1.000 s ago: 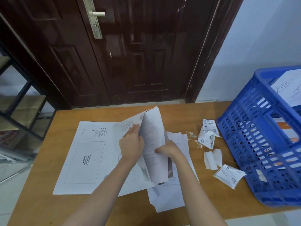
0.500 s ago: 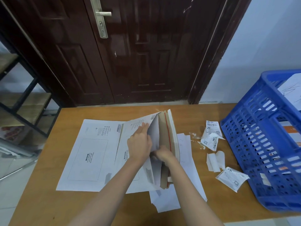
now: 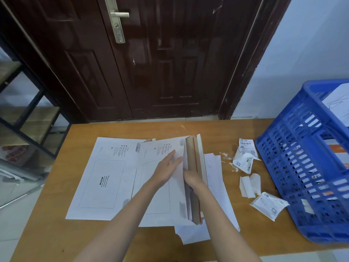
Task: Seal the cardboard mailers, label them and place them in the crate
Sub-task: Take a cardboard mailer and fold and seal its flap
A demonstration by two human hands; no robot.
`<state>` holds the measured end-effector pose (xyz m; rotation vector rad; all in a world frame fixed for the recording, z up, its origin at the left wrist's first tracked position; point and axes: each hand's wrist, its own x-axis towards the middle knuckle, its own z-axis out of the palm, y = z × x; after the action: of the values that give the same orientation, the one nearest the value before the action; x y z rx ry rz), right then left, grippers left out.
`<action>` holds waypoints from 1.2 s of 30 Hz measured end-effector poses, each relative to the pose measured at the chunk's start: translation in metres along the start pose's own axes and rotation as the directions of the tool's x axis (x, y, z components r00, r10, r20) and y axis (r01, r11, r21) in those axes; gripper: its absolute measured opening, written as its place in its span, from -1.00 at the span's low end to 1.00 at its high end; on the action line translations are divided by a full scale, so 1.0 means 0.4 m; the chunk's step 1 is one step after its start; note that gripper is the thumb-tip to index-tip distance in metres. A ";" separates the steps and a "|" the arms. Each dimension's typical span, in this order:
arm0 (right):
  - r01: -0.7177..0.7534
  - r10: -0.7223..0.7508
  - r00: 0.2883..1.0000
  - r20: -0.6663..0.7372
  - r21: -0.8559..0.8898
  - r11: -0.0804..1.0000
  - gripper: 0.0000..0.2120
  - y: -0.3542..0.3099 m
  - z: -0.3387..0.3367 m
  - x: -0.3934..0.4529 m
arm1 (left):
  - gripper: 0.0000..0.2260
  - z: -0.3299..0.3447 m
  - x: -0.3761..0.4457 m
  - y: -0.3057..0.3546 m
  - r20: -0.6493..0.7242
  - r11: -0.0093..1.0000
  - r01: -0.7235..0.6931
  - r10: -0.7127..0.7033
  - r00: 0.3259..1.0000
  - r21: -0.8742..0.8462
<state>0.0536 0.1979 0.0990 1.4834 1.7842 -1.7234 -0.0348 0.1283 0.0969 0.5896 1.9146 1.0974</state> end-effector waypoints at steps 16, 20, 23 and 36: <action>0.060 -0.054 0.988 -0.144 0.040 0.997 -0.63 0.068 -0.030 0.038 | -0.67 -0.091 0.027 -0.128 -0.292 0.971 0.216 -0.178 0.940 0.102; 0.185 -0.231 0.958 -0.171 -0.248 0.951 -0.53 0.019 -0.068 0.058 | -0.70 -0.082 0.032 -0.097 -0.377 0.972 0.082 0.006 0.926 0.218; 0.243 -0.311 0.947 -0.084 -0.444 0.862 -0.50 -0.031 -0.082 0.060 | -0.62 -0.061 0.043 -0.034 -0.345 0.939 -0.108 0.225 0.911 0.327; 0.308 -0.350 0.934 0.078 -0.672 0.674 -0.51 -0.109 -0.101 0.097 | -0.48 -0.132 0.103 -0.016 0.163 0.412 -0.234 0.201 0.966 0.881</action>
<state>0.0205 0.2604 0.1065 0.9270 2.4629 -0.9275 -0.1016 0.1298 0.0881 1.4734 2.3540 0.0440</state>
